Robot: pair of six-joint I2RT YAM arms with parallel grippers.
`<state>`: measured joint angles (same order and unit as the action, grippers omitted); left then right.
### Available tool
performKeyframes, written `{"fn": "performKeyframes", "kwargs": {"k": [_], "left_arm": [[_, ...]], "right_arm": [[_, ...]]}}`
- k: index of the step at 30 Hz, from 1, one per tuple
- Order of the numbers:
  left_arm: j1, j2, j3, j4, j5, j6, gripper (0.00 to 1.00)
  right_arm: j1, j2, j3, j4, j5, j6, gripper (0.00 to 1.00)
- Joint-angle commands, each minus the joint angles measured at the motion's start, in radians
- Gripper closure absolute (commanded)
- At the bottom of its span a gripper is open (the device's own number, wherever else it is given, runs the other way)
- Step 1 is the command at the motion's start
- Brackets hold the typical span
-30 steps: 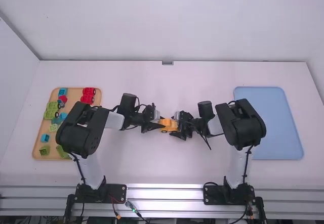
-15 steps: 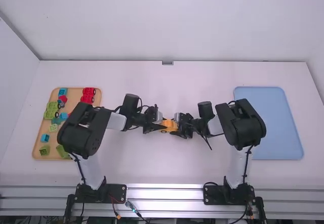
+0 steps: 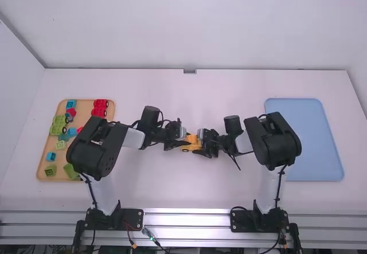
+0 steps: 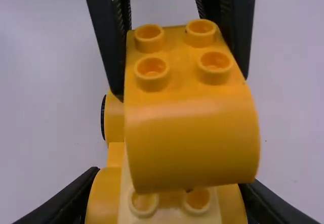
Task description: Assemble lego blocks to make yellow taxi
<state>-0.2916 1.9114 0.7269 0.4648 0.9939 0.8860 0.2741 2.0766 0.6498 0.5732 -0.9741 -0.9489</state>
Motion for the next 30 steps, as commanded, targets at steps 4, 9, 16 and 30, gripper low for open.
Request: {"fn": "performKeyframes", "kwargs": {"k": [4,9,16,30], "left_arm": [[0.002,0.02,0.008,-0.014,0.041,-0.004,0.96],[-0.011,0.023,0.008,-0.02,0.042,-0.004,0.98],[-0.012,0.041,0.008,-0.018,0.044,-0.007,0.97],[-0.013,0.073,0.057,-0.093,0.033,0.0,0.93]], "right_arm": [[0.0,0.018,0.0,-0.009,0.003,-0.002,0.47],[0.001,0.018,-0.001,-0.01,0.003,-0.002,0.46],[0.001,0.018,-0.001,-0.01,0.003,-0.002,0.46],[0.015,0.018,-0.001,-0.01,0.003,-0.002,0.46]]}}
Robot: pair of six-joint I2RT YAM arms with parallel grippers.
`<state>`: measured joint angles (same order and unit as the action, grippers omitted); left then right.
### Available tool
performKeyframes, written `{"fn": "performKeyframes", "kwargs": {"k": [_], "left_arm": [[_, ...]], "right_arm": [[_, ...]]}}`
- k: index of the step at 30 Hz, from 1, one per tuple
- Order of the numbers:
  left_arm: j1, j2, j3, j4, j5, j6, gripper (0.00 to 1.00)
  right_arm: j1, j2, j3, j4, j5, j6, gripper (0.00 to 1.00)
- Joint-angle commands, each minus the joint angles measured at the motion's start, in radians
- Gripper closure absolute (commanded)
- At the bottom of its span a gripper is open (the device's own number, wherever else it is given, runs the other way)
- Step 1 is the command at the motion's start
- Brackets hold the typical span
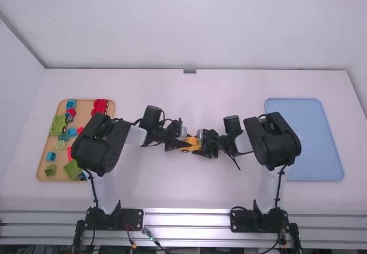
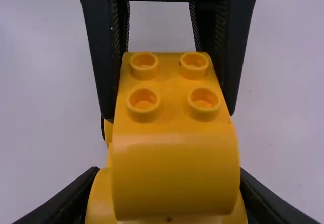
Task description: Assemble lego blocks to make yellow taxi
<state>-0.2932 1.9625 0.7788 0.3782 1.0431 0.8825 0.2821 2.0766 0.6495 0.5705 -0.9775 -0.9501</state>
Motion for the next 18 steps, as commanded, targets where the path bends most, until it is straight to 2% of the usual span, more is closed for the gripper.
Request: {"fn": "performKeyframes", "kwargs": {"k": [1,10,14,18], "left_arm": [[-0.012,0.022,0.002,-0.007,-0.015,0.004,0.92],[-0.029,0.022,-0.013,-0.016,-0.028,0.004,0.87],[-0.052,0.022,0.0,-0.064,-0.11,0.005,0.91],[-0.061,0.022,0.002,-0.075,-0.12,0.005,0.95]], "right_arm": [[0.007,0.018,-0.001,-0.007,0.006,-0.001,0.46],[0.007,0.018,-0.001,-0.007,0.006,-0.001,0.46],[0.007,0.018,-0.001,-0.007,0.006,-0.001,0.46],[0.007,0.018,-0.001,-0.008,0.006,-0.001,0.46]]}}
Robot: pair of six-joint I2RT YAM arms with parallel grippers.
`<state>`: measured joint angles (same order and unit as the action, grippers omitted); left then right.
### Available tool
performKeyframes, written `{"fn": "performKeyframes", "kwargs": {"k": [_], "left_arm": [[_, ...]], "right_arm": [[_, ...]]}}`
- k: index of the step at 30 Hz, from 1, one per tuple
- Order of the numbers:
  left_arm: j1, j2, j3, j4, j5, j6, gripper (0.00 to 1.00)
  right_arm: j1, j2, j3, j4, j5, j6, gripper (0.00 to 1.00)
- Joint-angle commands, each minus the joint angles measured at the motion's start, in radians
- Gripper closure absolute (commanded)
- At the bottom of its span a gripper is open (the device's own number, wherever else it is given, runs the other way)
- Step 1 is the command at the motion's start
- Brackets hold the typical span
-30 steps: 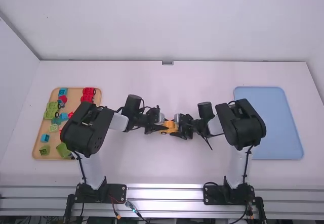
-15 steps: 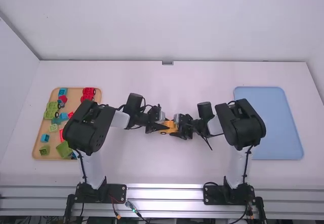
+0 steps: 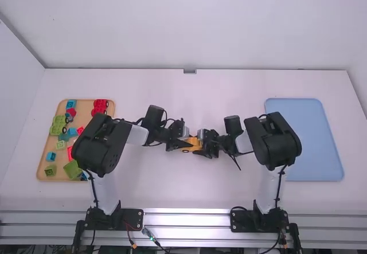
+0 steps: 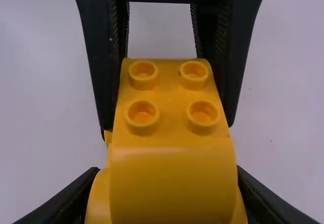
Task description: Assemble lego blocks to make yellow taxi
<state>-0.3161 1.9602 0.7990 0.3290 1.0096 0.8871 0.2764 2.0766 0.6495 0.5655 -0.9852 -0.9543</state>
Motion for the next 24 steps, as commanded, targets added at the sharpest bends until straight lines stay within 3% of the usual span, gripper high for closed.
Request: {"fn": "performKeyframes", "kwargs": {"k": [1,10,24], "left_arm": [[-0.039,0.024,-0.018,-0.027,-0.087,-0.001,0.95],[-0.04,0.024,-0.019,-0.123,-0.158,0.052,0.94],[-0.04,0.024,-0.031,-0.138,-0.192,0.052,0.93]], "right_arm": [[0.013,0.018,-0.001,-0.003,0.014,0.003,0.46],[0.013,0.018,-0.001,-0.002,0.014,0.003,0.45],[0.013,0.018,0.0,-0.003,0.018,0.004,0.45]]}}
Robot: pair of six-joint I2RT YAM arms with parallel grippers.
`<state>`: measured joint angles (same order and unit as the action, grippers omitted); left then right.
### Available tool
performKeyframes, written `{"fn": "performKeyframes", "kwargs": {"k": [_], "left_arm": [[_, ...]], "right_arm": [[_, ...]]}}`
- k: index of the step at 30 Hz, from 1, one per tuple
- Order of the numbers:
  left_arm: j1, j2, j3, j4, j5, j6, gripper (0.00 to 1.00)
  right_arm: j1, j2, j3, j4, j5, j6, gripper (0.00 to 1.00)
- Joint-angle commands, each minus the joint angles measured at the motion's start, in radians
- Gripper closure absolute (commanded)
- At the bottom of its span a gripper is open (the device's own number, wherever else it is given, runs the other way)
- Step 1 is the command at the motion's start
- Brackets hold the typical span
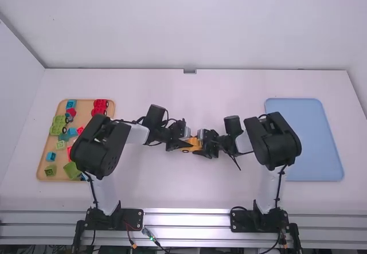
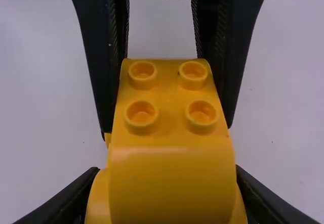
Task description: Assemble lego blocks to make yellow taxi
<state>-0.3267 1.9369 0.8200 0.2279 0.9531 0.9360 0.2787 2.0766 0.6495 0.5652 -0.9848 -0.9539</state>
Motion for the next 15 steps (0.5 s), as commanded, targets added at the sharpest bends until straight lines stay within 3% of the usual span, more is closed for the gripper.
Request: {"fn": "performKeyframes", "kwargs": {"k": [1,5,15], "left_arm": [[-0.03,0.048,-0.055,-0.036,-0.135,0.004,0.95],[-0.054,0.048,-0.06,-0.064,-0.141,0.096,0.99],[-0.091,0.048,-0.06,-0.046,-0.233,0.074,0.98]], "right_arm": [[0.01,0.018,0.0,-0.003,0.016,0.003,0.45],[0.01,0.018,-0.001,-0.003,0.016,0.003,0.44],[0.01,0.018,-0.001,-0.005,0.016,0.006,0.44]]}}
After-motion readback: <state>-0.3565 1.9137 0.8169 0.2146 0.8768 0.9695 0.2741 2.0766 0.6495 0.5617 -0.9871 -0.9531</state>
